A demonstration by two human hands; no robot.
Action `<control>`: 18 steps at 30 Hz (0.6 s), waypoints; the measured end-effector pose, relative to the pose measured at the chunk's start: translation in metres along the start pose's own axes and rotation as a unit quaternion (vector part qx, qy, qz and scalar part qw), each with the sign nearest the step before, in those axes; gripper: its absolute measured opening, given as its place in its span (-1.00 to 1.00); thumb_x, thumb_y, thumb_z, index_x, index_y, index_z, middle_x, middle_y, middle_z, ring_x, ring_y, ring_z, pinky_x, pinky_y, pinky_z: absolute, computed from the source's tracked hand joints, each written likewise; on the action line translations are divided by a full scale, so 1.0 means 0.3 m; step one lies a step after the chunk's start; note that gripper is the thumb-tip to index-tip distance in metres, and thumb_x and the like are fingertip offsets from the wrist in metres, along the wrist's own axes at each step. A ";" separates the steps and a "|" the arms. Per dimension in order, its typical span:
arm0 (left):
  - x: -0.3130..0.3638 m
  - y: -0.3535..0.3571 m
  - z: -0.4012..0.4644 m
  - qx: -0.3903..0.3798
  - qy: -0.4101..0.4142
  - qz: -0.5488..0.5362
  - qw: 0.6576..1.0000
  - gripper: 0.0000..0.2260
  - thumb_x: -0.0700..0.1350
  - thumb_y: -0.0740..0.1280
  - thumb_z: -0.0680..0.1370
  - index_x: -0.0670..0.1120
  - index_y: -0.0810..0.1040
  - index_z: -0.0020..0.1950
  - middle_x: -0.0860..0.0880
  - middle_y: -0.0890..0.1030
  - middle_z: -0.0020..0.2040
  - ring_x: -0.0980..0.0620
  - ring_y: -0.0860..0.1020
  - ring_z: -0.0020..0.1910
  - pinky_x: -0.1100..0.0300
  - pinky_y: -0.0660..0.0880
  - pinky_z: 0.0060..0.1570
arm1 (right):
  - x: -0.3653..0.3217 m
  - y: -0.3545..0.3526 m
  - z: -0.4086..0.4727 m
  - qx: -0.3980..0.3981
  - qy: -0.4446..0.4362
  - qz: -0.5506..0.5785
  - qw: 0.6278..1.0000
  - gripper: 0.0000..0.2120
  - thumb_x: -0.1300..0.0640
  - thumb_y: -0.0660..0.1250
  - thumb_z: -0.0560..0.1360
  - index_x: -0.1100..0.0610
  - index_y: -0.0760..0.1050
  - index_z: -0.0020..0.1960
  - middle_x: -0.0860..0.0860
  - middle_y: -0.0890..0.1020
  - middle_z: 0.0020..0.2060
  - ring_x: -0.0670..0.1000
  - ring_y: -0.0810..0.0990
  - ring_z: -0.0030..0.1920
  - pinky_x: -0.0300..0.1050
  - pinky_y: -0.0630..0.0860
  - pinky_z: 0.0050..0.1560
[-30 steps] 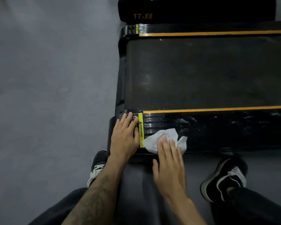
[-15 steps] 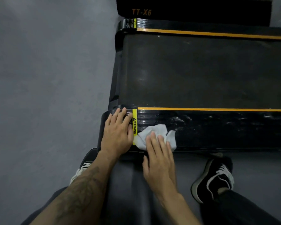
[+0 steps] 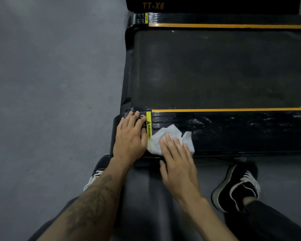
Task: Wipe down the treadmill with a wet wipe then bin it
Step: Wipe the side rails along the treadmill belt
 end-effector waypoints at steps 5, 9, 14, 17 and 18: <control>0.004 0.001 -0.001 -0.001 0.000 0.006 1.000 -0.56 -0.03 0.12 0.59 -0.11 0.54 0.40 -0.14 0.48 0.48 -0.15 0.34 0.54 -0.16 0.26 0.52 | -0.038 -0.009 -0.014 0.025 0.041 0.013 0.999 -0.40 0.04 0.17 0.51 0.20 0.40 0.52 0.15 0.40 0.53 0.18 0.36 0.53 0.17 0.20 0.51; 0.002 -0.004 -0.001 -0.012 -0.002 0.003 1.000 -0.55 -0.02 0.11 0.60 -0.10 0.53 0.41 -0.14 0.47 0.49 -0.14 0.33 0.56 -0.17 0.25 0.53 | -0.020 0.000 0.027 0.004 -0.025 0.017 1.000 -0.40 0.03 0.18 0.52 0.14 0.38 0.54 0.07 0.37 0.55 0.12 0.33 0.55 0.11 0.21 0.52; 0.002 -0.006 -0.003 -0.009 -0.005 0.001 1.000 -0.55 -0.01 0.10 0.59 -0.10 0.53 0.42 -0.14 0.47 0.49 -0.14 0.33 0.56 -0.17 0.25 0.53 | -0.040 -0.011 -0.002 0.016 0.065 -0.014 0.998 -0.40 -0.01 0.14 0.54 0.21 0.40 0.53 0.16 0.41 0.52 0.18 0.36 0.53 0.13 0.20 0.51; 0.002 -0.005 -0.006 -0.012 -0.006 -0.006 1.000 -0.55 -0.02 0.11 0.59 -0.11 0.53 0.42 -0.14 0.47 0.49 -0.13 0.32 0.56 -0.16 0.23 0.54 | -0.074 0.013 0.032 0.007 -0.013 0.011 1.000 -0.41 -0.01 0.19 0.52 0.17 0.43 0.51 0.12 0.43 0.51 0.17 0.39 0.50 0.13 0.24 0.49; 0.004 -0.007 -0.006 -0.012 -0.005 -0.008 1.000 -0.55 -0.02 0.11 0.59 -0.11 0.53 0.42 -0.14 0.47 0.49 -0.13 0.32 0.56 -0.16 0.23 0.54 | -0.061 0.015 0.036 0.004 -0.027 0.009 1.000 -0.42 -0.01 0.18 0.53 0.14 0.42 0.52 0.09 0.41 0.53 0.15 0.38 0.51 0.12 0.24 0.49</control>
Point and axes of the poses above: each hand's wrist, its own z-axis towards the middle knuckle, its own y-axis out of the palm, x = y × z, the point moved 3 cm from there along z, towards the middle knuckle
